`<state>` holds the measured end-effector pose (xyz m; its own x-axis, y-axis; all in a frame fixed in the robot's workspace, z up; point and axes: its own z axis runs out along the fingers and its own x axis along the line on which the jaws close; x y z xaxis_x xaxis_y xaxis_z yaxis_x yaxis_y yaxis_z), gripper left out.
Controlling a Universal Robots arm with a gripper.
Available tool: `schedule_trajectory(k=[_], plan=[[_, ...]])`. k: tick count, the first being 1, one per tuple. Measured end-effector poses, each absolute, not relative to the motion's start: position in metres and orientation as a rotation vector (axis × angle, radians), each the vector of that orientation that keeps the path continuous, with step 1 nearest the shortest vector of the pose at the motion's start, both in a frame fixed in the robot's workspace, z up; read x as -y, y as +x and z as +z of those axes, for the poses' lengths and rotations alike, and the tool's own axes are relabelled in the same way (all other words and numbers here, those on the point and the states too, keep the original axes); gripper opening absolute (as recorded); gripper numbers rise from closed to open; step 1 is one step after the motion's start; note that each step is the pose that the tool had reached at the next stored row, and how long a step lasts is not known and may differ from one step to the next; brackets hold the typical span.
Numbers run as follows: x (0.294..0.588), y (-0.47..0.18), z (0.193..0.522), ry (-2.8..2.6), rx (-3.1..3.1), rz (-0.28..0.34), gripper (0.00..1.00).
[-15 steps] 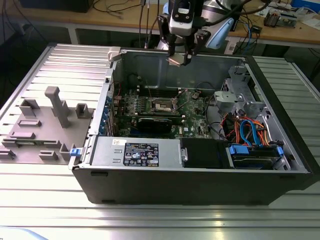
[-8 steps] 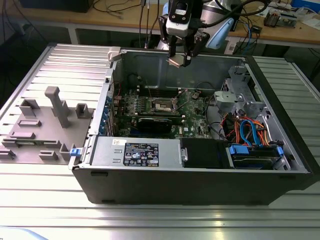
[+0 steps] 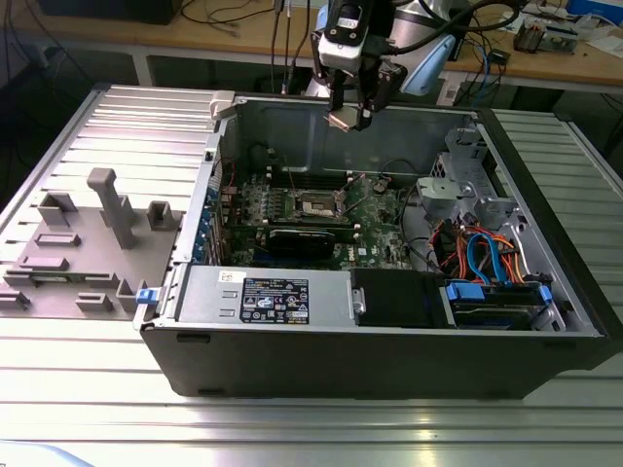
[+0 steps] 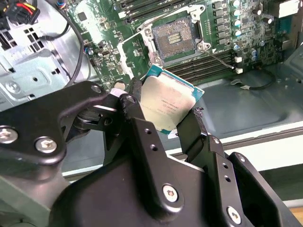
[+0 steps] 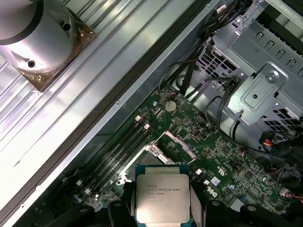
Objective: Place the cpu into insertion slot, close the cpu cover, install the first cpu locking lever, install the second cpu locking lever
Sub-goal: 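Place the cpu into insertion slot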
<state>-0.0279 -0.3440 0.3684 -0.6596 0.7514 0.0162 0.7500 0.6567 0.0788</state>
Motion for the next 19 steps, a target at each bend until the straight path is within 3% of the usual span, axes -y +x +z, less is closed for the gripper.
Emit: schedule_trajectory(k=[19], plan=[[0.344,-0.0279,0.3682,1.357,-2.809,0.122,0.54]])
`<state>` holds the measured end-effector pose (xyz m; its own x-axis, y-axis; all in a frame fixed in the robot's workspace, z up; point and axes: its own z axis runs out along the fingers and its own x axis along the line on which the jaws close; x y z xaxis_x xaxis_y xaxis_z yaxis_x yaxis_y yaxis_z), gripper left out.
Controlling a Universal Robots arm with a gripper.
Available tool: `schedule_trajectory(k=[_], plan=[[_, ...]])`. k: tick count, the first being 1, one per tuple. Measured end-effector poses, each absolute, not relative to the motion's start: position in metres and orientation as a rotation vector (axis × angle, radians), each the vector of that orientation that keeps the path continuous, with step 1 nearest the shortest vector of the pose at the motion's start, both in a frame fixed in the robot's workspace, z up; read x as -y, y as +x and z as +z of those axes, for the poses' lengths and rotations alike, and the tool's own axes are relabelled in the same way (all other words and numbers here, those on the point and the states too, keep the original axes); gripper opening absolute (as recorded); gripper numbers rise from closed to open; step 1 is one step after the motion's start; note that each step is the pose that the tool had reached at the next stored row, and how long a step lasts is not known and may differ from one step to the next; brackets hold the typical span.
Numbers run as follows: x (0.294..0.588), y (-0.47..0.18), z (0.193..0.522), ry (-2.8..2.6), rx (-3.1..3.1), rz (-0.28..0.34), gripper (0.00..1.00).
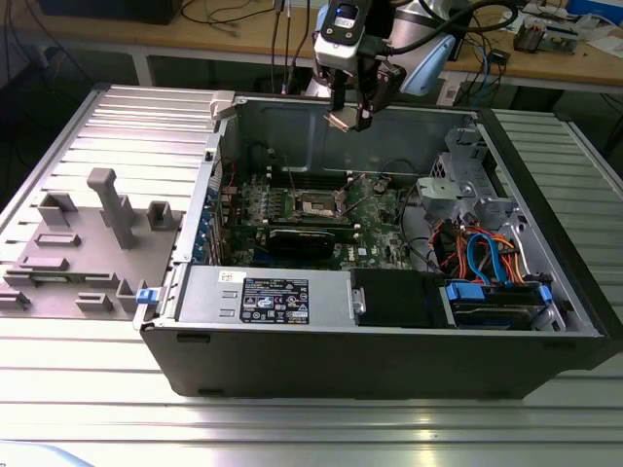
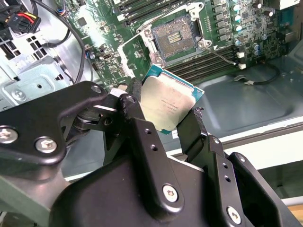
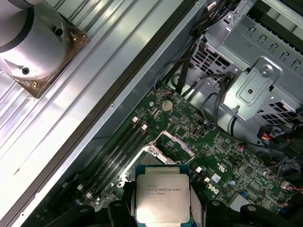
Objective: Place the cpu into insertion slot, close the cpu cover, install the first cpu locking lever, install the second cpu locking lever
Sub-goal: 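Place the cpu into insertion slot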
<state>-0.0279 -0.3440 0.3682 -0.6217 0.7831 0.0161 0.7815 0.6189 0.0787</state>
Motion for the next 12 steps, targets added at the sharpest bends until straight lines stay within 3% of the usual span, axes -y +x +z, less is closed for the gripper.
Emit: schedule_trajectory(k=[12], plan=[[0.3437,-0.0267,0.3674,1.552,-2.698,0.113,0.54]])
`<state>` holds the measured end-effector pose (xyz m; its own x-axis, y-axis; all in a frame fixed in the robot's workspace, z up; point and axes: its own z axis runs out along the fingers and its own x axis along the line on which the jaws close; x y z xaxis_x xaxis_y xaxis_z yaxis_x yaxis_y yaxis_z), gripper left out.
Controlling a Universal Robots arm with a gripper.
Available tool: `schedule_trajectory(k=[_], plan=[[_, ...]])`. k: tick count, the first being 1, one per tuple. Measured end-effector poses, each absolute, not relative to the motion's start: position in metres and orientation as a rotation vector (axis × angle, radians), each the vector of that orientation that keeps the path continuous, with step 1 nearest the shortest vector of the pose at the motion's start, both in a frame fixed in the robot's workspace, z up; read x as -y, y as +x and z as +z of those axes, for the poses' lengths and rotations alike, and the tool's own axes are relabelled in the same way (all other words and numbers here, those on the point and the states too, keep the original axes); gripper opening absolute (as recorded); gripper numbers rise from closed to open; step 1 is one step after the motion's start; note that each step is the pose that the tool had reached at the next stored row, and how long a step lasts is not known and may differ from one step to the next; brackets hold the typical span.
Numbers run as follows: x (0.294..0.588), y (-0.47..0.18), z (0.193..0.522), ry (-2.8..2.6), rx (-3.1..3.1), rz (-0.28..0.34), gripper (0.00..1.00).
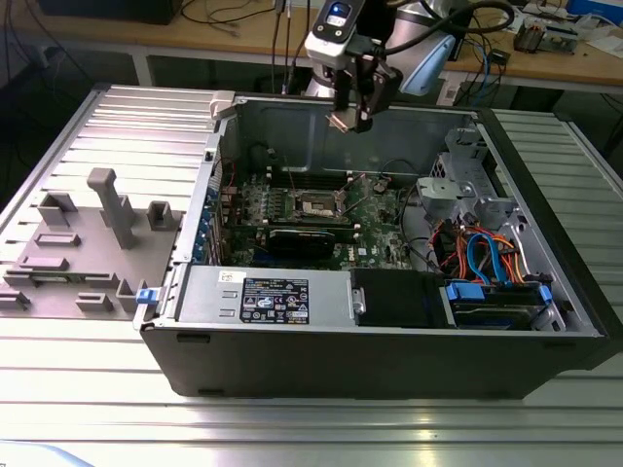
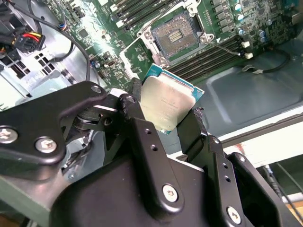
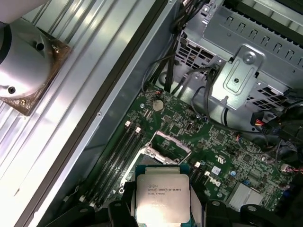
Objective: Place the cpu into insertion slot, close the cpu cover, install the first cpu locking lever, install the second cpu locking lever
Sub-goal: 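Place the cpu into insertion slot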
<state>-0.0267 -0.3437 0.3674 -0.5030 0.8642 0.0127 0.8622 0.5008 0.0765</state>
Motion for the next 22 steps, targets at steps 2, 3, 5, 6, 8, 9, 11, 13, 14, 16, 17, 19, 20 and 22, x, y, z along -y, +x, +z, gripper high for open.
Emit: schedule_trajectory(k=[2,3,5,6,8,9,11,13,14,16,17,19,20,22], plan=[[0.343,-0.027,0.366,1.557,-2.692,0.105,0.54],[0.343,-0.027,0.365,1.556,-2.691,0.104,0.54],[0.343,-0.027,0.361,1.556,-2.691,0.102,0.54],[0.343,-0.027,0.359,1.556,-2.691,0.102,0.54],[0.343,-0.027,0.356,1.556,-2.69,0.1,0.54],[0.343,-0.027,0.354,1.557,-2.688,0.095,0.54],[0.343,-0.027,0.352,1.58,-2.673,0.093,0.54],[0.343,-0.027,0.35,1.615,-2.651,0.092,0.54],[0.343,-0.027,0.349,1.631,-2.641,0.092,0.54],[0.343,-0.027,0.347,1.667,-2.617,0.091,0.54],[0.343,-0.027,0.346,1.684,-2.606,0.09,0.54],[0.343,-0.027,0.345,1.704,-2.592,0.089,0.54],[0.343,-0.027,0.344,1.725,-2.577,0.087,0.54],[0.343,-0.027,0.343,1.746,-2.562,0.084,0.54]])
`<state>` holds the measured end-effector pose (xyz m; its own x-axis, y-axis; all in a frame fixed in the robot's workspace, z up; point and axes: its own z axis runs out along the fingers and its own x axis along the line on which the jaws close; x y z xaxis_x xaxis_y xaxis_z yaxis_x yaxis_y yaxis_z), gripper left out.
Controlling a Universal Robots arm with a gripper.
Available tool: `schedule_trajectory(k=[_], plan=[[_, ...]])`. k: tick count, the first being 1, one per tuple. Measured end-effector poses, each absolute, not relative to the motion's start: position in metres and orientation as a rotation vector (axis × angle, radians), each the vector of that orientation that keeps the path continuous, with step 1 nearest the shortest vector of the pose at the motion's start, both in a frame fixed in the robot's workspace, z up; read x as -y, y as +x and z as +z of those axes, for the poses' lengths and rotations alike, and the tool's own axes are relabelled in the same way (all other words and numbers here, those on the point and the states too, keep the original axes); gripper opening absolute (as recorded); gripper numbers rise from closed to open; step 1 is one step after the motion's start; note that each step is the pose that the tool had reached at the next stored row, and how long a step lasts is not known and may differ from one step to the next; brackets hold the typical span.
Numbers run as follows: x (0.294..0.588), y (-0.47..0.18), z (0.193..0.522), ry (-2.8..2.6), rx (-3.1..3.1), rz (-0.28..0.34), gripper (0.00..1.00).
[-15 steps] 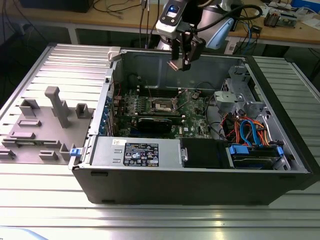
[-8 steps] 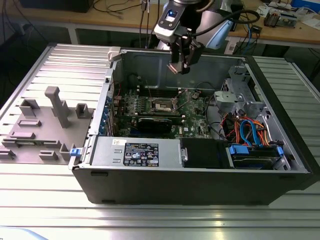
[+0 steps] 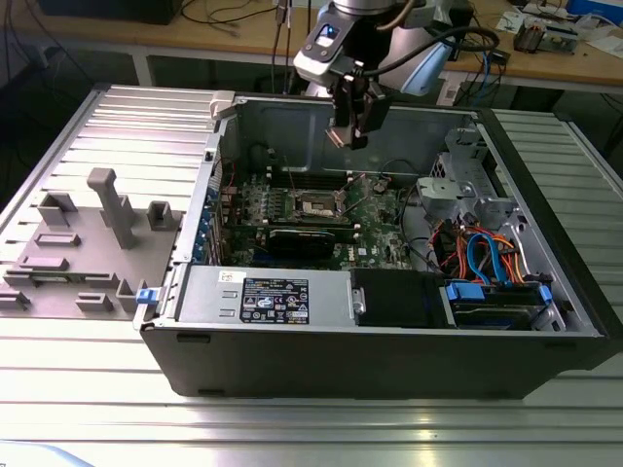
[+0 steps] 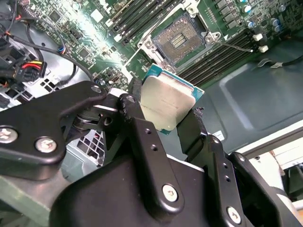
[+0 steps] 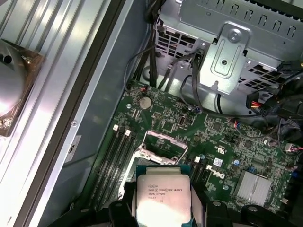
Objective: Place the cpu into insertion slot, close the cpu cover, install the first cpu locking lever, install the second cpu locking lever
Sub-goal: 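Place the cpu into insertion slot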
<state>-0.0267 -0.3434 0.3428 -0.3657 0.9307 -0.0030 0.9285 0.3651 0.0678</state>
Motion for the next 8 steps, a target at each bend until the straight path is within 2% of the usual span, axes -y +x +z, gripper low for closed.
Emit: schedule_trajectory(k=[8], plan=[[0.3434,-0.0267,0.3384,1.86,-2.476,0.079,0.54]])
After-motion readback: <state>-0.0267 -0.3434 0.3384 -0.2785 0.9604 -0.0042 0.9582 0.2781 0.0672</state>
